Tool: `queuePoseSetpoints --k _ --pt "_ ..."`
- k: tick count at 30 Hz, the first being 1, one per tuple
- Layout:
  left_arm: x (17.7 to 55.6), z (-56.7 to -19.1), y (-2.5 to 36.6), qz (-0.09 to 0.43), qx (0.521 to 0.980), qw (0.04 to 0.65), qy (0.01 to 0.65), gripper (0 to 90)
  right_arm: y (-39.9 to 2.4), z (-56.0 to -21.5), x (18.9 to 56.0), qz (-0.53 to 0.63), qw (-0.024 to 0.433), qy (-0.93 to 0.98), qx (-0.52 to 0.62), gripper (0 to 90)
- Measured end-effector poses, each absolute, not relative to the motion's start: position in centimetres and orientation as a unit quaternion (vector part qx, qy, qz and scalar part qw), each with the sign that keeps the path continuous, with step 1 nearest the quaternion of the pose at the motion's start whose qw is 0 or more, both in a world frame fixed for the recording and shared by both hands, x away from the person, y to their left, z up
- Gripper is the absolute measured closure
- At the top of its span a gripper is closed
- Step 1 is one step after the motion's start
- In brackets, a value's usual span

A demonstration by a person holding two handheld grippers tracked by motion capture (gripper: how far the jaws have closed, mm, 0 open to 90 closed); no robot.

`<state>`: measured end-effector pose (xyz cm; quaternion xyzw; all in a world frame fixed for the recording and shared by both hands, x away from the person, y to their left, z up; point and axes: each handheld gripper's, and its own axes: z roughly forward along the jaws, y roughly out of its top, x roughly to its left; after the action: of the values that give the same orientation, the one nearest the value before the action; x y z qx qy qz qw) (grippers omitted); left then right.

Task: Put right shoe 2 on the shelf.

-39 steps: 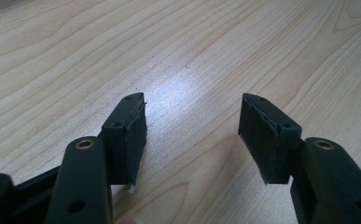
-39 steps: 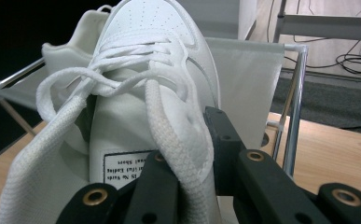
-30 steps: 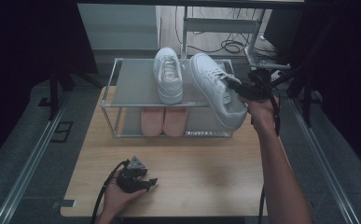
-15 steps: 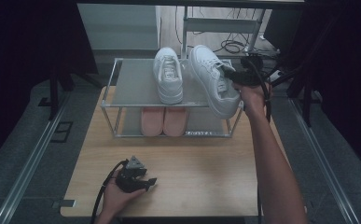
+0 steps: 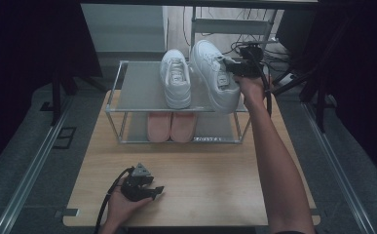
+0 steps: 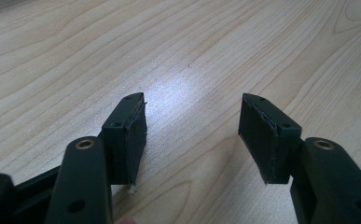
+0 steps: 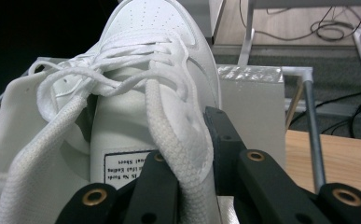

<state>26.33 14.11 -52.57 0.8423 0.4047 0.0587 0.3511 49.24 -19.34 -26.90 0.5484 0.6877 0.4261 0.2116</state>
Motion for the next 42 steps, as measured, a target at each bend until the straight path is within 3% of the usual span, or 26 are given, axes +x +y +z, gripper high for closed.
queuePoseSetpoints --k 26,31,37,42 --pt "26.2 -52.6 14.0 0.061 0.844 0.351 0.400 42.1 -14.9 -29.1 56.2 0.362 0.209 0.676 0.606 80.4" --pt "26.2 -52.6 13.8 0.061 0.846 0.351 0.398 42.1 -14.8 -29.9 56.2 0.358 0.203 0.685 0.602 75.8" --pt "26.1 -52.7 13.5 0.059 0.848 0.348 0.395 42.1 -15.7 -29.9 55.4 0.389 0.180 0.680 0.595 58.7" --pt "26.1 -52.6 13.3 0.060 0.849 0.348 0.394 42.1 -16.6 -28.5 53.8 0.409 0.196 0.687 0.568 55.6"
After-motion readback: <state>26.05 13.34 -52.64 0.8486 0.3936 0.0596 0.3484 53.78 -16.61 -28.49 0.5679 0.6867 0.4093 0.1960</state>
